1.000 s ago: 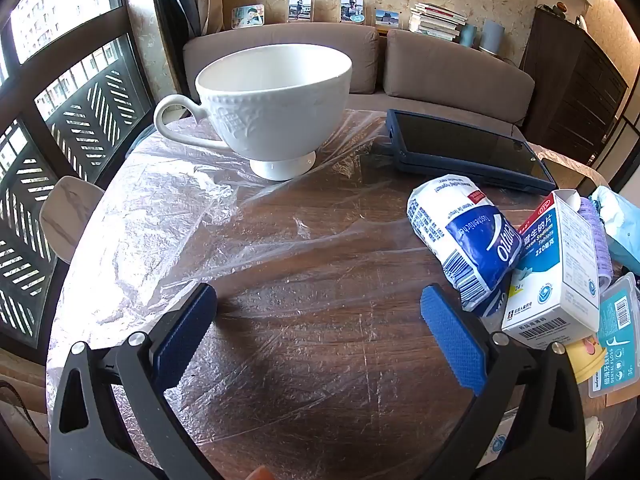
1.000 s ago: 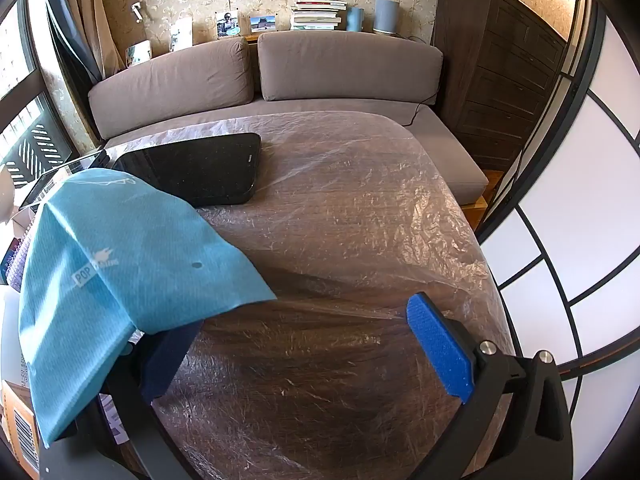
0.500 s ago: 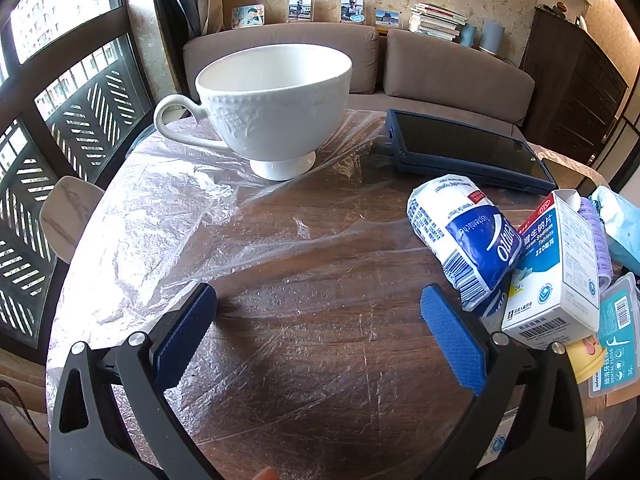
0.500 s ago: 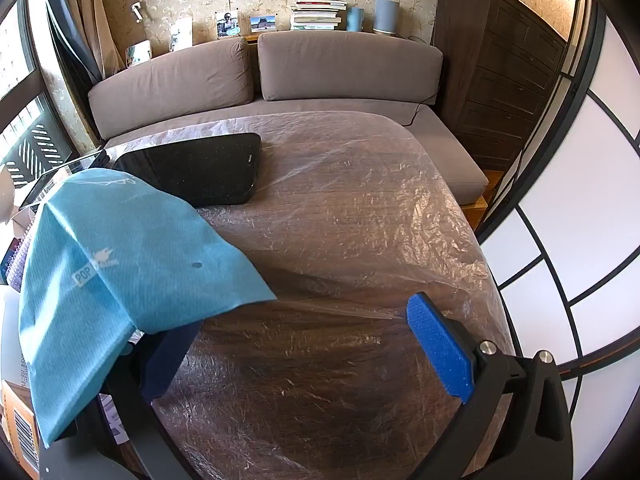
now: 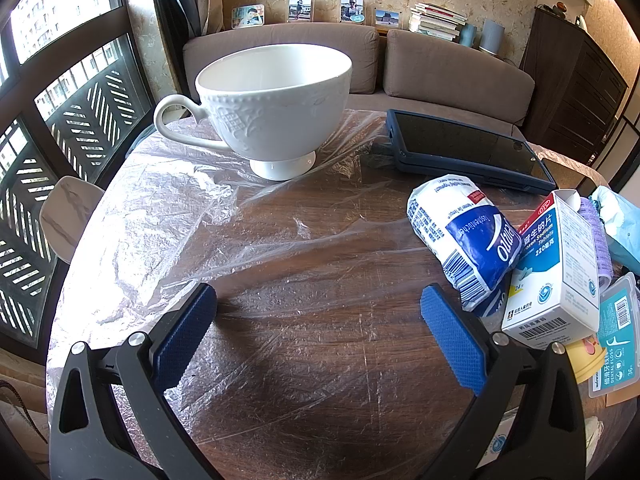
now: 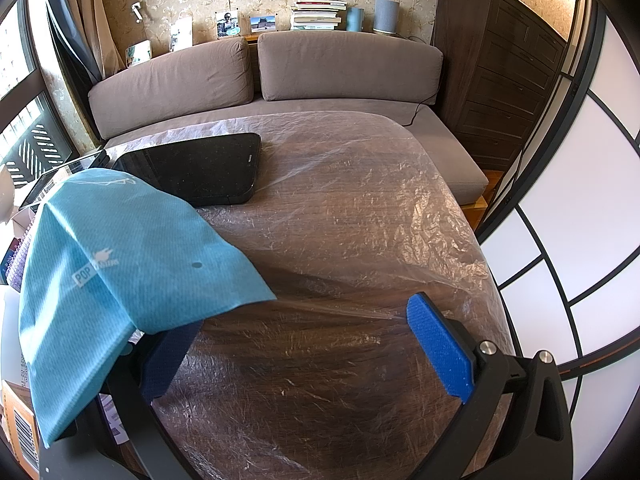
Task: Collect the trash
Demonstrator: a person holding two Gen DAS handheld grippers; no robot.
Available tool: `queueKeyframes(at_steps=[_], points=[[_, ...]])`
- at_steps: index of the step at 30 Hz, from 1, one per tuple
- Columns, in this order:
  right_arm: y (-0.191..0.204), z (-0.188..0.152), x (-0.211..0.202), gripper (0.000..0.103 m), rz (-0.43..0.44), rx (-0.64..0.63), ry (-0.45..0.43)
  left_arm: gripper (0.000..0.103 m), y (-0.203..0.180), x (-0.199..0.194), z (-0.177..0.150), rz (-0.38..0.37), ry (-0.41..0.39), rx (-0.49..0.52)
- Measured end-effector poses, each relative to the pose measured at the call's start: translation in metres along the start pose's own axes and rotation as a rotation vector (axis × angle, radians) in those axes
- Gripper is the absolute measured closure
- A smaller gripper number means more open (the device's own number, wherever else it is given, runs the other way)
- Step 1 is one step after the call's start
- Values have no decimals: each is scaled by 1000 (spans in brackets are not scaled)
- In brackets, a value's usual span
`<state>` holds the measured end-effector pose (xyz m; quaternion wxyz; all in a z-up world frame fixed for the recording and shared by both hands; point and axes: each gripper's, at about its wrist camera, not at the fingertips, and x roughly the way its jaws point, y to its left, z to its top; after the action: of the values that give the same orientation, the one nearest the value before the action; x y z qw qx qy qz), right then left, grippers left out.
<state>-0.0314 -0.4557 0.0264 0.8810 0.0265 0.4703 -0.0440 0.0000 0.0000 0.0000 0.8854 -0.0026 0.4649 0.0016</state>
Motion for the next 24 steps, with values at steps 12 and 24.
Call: queueKeyframes(at_steps=[12,24], points=[[0,0,0,4,0,0,0,1,0,0,0,0,0,0],[0,0,0,4,0,0,0,1,0,0,-1,-5,0,9]])
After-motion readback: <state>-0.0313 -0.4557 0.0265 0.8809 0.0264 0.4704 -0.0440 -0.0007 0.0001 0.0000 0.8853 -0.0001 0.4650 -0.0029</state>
